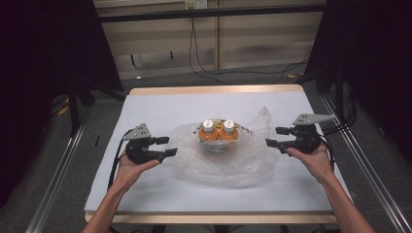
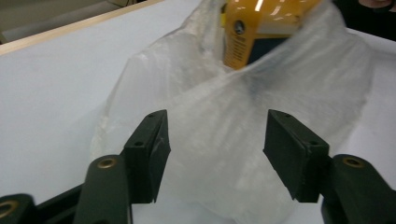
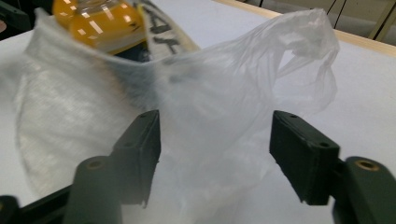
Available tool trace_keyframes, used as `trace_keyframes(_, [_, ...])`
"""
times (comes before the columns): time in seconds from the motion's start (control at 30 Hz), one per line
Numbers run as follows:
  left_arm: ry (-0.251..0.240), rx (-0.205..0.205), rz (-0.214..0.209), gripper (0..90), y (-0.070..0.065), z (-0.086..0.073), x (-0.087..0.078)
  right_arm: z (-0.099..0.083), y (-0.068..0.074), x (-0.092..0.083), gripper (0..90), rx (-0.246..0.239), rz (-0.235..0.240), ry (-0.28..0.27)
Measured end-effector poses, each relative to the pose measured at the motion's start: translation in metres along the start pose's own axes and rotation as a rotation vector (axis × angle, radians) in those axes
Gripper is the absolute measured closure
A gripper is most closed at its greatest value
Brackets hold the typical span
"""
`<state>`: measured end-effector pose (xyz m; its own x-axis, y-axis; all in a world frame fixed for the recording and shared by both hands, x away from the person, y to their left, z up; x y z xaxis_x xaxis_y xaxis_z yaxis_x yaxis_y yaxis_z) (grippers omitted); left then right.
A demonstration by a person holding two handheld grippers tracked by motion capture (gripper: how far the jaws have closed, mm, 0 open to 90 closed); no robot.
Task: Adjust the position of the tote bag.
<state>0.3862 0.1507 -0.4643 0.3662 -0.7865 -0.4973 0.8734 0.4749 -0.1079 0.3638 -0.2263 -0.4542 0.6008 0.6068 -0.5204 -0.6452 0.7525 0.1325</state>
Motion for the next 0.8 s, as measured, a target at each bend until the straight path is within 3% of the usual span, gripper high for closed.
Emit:
trace_keyframes(0.07, [0.001,0.011,-0.002,35.9,0.004,0.003,0.007,0.003,-0.005,0.008,31.3,0.005,0.004,0.007])
trace_keyframes(0.13, [-0.006,0.001,-0.037,32.2,0.001,0.005,0.015,0.006,-0.006,0.016,31.2,0.011,0.022,0.005])
trace_keyframes(0.23, [0.024,0.035,-0.047,31.6,-0.005,0.001,0.021,0.006,-0.003,0.021,32.6,0.006,0.036,0.011])
trace_keyframes(0.27, [0.053,0.046,-0.051,37.4,-0.009,-0.003,0.025,0.006,0.003,0.026,44.6,-0.001,0.063,0.008])
trace_keyframes(0.3, [0.082,0.076,-0.057,45.9,-0.014,-0.009,0.028,0.005,0.006,0.027,49.8,-0.004,0.07,0.01])
trace_keyframes(0.33, [0.072,0.081,-0.061,60.1,-0.016,-0.009,0.028,0.004,0.008,0.029,59.8,-0.012,0.073,0.008])
trace_keyframes(0.4, [0.073,0.097,-0.075,79.5,-0.018,-0.01,0.024,0.003,0.014,0.029,77.3,-0.02,0.084,0.002])
trace_keyframes(0.47, [0.068,0.102,-0.1,89.0,-0.022,-0.009,0.017,0.004,0.018,0.025,90.0,-0.035,0.087,-0.007])
trace_keyframes(0.6, [0.087,0.134,-0.129,90.0,-0.03,-0.013,0.004,0.01,0.027,0.006,90.0,-0.023,0.107,-0.061])
trace_keyframes(0.77, [0.138,0.165,-0.147,90.0,-0.04,-0.025,0.003,-0.001,0.033,-0.005,90.0,-0.051,0.096,-0.03])
trace_keyframes(0.8, [0.178,0.181,-0.154,90.0,-0.044,-0.034,0.005,-0.013,0.036,-0.008,90.0,-0.057,0.102,-0.007])
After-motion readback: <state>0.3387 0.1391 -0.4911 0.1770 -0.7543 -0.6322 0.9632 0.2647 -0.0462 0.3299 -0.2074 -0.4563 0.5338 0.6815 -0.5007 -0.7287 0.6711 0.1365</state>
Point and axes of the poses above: each handheld gripper's, and its own axes: x roughly forward along the jaws, z roughly out of its top, y roughly to its left, the point moved 8 cm from there along x, roughly forward along the jaws, and after that the axes turned 1 degree about x, right-handed, at the moved point
